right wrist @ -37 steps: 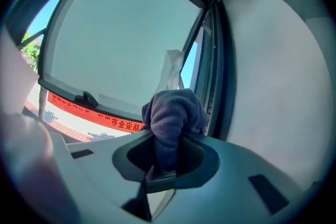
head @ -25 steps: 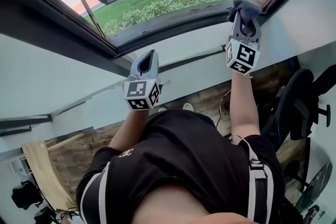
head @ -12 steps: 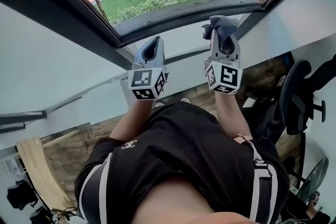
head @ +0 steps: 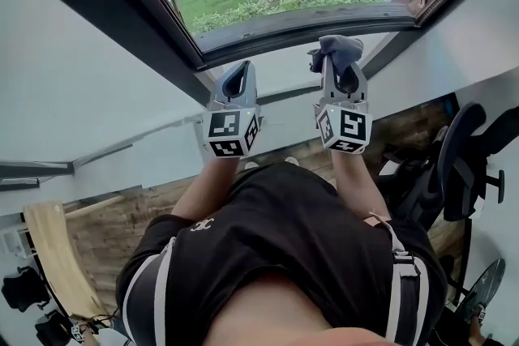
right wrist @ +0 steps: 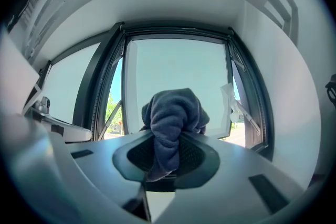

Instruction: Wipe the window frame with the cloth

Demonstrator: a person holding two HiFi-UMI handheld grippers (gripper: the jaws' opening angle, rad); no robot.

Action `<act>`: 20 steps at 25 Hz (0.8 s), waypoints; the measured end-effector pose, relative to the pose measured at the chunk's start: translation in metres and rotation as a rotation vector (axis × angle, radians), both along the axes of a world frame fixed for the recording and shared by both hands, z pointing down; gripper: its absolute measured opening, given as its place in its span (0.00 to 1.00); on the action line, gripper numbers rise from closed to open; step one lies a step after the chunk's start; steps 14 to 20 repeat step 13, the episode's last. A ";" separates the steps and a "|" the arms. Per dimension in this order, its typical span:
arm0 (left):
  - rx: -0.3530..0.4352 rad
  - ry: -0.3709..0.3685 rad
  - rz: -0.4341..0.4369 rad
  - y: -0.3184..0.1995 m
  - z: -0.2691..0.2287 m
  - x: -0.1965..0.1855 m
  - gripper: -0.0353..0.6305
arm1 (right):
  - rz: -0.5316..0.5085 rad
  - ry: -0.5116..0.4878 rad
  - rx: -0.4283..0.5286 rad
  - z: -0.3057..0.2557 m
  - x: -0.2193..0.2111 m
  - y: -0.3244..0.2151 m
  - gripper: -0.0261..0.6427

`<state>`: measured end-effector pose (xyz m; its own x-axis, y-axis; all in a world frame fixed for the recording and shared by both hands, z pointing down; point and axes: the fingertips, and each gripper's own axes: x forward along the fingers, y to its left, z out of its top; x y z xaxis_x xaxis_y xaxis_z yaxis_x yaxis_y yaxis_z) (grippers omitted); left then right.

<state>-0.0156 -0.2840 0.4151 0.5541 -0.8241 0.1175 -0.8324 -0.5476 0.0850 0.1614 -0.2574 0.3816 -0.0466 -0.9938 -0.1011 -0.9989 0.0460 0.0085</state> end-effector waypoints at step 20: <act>-0.007 0.006 -0.006 0.005 0.002 0.001 0.07 | -0.029 0.026 0.004 -0.005 -0.005 -0.004 0.16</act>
